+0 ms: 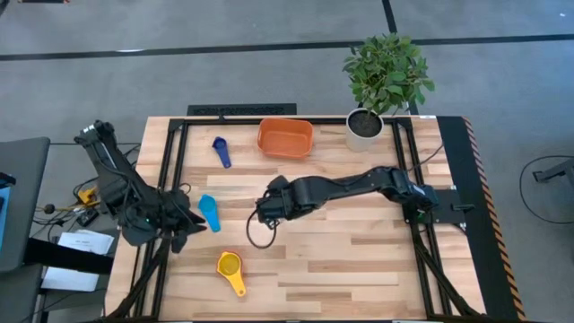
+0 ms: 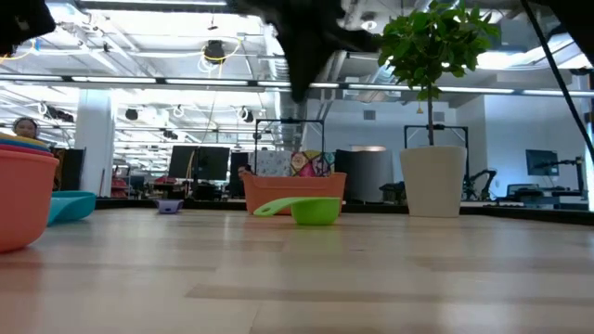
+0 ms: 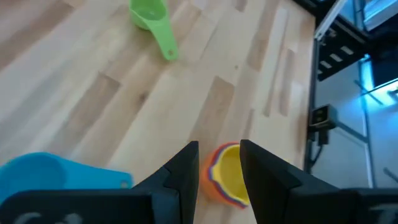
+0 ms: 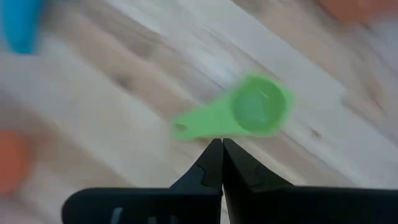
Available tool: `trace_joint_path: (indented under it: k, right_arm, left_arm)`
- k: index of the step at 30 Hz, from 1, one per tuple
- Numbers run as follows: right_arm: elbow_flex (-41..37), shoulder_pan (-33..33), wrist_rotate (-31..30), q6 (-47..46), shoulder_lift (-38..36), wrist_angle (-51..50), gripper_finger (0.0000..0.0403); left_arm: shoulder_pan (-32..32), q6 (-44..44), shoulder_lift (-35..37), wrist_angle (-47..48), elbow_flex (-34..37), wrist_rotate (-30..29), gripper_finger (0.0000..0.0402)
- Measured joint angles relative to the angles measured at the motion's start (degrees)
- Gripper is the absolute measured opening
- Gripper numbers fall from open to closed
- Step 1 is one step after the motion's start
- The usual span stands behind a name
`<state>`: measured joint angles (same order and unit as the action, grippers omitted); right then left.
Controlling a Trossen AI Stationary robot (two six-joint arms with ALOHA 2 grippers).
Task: Nest measuring cups in basket
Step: Stack the green measuring cup on top of the yellow measuring cup
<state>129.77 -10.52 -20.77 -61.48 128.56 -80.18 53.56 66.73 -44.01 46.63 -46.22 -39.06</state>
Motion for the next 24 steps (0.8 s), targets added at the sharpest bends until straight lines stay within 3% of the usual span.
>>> trace_joint_path:
  k: [3, 10, 18, 24]
  right_arm:
    - [-3.06, 0.75, 0.34, -5.66, -0.37, -2.61, 0.0034]
    - [-11.64, 4.48, 7.46, -8.73, -0.31, 4.57, 0.0087]
    - [-14.93, 9.94, 11.6, -0.59, -0.37, 4.3, 0.0182]
    - [-14.94, 14.24, 11.92, 8.57, -0.38, 5.0, 0.0199]
  left_arm:
    - [0.02, -0.06, 1.43, 3.02, 0.0, 0.14, 0.0105]
    - [0.01, 1.47, 2.4, 6.5, 0.0, 0.25, 0.0105]
    - [0.02, 3.89, 2.4, 7.05, 0.0, -3.8, 0.0105]
    - [0.02, 7.81, 2.4, 8.34, 0.0, -8.67, 0.0105]
